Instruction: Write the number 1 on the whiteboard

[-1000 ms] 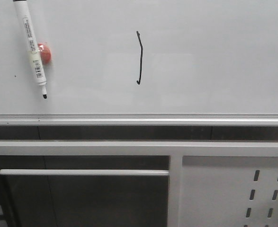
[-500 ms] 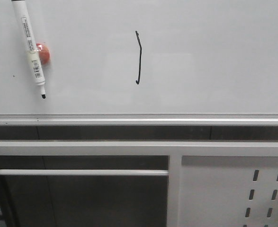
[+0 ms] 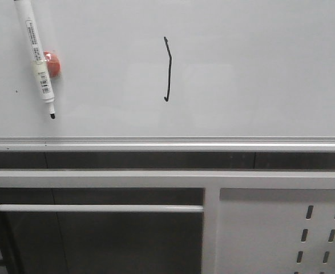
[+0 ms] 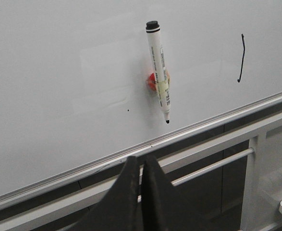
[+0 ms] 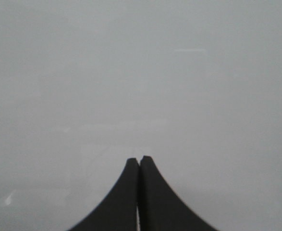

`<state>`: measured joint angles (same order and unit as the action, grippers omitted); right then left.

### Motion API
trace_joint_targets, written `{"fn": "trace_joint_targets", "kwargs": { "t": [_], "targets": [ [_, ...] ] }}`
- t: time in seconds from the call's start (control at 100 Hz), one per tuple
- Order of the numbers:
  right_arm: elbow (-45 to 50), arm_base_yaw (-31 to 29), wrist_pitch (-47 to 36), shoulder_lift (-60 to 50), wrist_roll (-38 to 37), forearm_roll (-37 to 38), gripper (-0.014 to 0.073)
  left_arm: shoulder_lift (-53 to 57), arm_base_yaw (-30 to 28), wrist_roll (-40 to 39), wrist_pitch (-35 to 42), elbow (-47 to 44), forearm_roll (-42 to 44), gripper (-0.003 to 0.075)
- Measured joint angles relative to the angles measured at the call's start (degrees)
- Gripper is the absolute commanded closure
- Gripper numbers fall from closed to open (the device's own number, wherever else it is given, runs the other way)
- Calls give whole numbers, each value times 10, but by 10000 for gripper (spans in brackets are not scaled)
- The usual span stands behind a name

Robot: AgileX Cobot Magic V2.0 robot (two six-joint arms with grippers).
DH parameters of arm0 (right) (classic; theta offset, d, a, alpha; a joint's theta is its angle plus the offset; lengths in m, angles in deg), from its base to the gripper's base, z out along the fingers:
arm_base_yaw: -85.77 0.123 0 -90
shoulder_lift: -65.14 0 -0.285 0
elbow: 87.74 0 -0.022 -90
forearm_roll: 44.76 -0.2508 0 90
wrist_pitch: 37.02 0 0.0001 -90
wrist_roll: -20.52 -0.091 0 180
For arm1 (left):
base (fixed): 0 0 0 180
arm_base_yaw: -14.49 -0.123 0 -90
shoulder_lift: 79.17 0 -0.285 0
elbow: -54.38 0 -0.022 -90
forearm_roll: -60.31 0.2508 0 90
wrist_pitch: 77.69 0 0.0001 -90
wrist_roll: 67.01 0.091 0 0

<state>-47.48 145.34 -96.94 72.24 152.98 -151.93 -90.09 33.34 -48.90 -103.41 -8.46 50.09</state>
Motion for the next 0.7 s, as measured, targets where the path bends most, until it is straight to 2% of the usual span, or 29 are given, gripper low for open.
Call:
{"fn": "trace_joint_targets", "kwargs": {
  "t": [0.7],
  "targets": [
    [0,0,3,0,-8,-1,673,0,0,0,-1,0,1,738]
  ]
}}
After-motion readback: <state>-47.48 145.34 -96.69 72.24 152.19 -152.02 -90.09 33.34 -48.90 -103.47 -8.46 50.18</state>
